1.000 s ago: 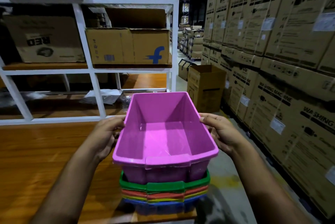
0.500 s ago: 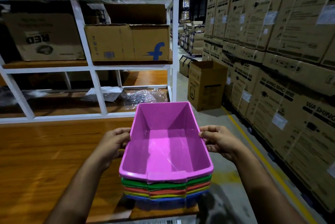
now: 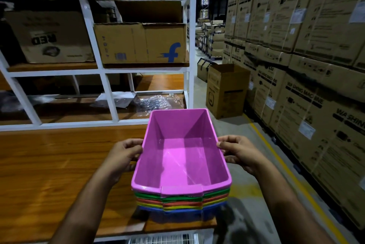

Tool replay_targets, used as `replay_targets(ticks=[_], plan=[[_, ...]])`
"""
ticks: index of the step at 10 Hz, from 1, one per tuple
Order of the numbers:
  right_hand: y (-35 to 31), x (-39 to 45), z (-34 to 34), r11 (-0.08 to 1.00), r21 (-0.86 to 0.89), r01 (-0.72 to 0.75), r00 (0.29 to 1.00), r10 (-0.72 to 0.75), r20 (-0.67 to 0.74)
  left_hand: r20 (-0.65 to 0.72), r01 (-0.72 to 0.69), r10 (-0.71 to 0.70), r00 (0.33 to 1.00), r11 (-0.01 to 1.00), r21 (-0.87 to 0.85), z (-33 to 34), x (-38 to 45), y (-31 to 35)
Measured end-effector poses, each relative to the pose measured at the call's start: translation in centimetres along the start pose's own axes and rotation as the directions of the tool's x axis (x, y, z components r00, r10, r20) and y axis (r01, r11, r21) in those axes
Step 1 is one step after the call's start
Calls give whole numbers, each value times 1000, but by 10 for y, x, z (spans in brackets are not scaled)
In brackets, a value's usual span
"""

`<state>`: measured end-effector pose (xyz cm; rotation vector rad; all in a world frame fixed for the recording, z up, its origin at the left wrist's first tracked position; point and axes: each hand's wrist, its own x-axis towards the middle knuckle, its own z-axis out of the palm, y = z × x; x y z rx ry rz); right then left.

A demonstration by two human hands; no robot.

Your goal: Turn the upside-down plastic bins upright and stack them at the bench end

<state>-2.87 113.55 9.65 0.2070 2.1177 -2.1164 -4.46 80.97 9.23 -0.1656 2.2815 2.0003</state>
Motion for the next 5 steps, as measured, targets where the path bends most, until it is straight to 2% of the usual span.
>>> replay_targets(ticks=[1,2,3,4,5], plan=[[4,-2,0,996,-79,41,998,-45,-45,-17,-12,13,1000,999,52,0,-6,1],[8,-6,3,931,-353,97,977,-157,-145,-47,-52,60,997,987,153,2,-13,-1],[6,-17,13,724,-679,117,932,-316,-176,-88,-159,219,972,884,439,5,-18,-6],[5,-32,25,510,-839,188,905,-421,-54,-110,-230,408,906,696,680,9,-28,-11],[5,-46,32,337,-910,240,864,-501,42,-112,-246,543,832,543,803,11,-42,-11]])
